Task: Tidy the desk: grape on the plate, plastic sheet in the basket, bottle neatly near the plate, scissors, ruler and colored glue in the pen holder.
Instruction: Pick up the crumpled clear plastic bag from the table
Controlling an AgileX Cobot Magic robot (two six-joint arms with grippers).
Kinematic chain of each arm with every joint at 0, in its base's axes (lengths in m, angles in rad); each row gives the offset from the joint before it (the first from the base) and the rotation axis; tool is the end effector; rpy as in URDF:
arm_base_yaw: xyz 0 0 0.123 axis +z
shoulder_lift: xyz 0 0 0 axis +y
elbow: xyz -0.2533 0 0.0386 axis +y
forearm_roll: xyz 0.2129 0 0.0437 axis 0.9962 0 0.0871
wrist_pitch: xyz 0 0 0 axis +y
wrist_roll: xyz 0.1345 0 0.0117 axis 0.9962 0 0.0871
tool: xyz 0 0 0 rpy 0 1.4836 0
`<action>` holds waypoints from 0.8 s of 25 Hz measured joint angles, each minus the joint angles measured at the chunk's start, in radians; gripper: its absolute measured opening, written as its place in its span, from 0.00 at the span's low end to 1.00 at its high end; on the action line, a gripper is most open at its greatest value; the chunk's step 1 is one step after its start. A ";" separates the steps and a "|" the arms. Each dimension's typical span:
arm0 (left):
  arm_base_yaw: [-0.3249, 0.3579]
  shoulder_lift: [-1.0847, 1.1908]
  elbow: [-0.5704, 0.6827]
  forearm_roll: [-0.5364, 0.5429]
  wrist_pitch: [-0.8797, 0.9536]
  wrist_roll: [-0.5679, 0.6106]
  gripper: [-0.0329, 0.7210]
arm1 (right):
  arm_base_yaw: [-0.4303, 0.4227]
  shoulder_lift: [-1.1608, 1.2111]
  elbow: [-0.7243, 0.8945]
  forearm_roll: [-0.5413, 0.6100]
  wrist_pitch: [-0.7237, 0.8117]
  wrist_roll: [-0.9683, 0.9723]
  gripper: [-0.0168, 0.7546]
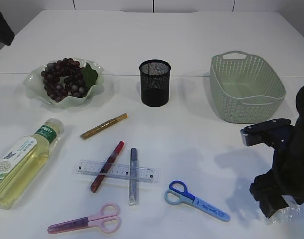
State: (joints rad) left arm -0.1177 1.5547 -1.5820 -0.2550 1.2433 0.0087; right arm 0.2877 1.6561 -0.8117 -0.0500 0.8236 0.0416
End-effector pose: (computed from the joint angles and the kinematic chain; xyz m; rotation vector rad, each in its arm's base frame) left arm 0.2975 -0.0677 0.3084 0.1324 2.6875 -0.3839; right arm 0.2246 0.0613 0.1070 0.4382 -3.1064 0.0591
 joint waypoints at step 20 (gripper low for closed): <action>0.000 -0.050 0.000 -0.013 0.001 0.000 0.62 | 0.000 0.000 0.000 0.000 0.014 0.000 0.28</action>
State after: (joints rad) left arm -0.1177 1.5052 -1.5820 -0.2675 1.2445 0.0087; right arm 0.2877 1.6561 -0.8117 -0.0500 0.8380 0.0416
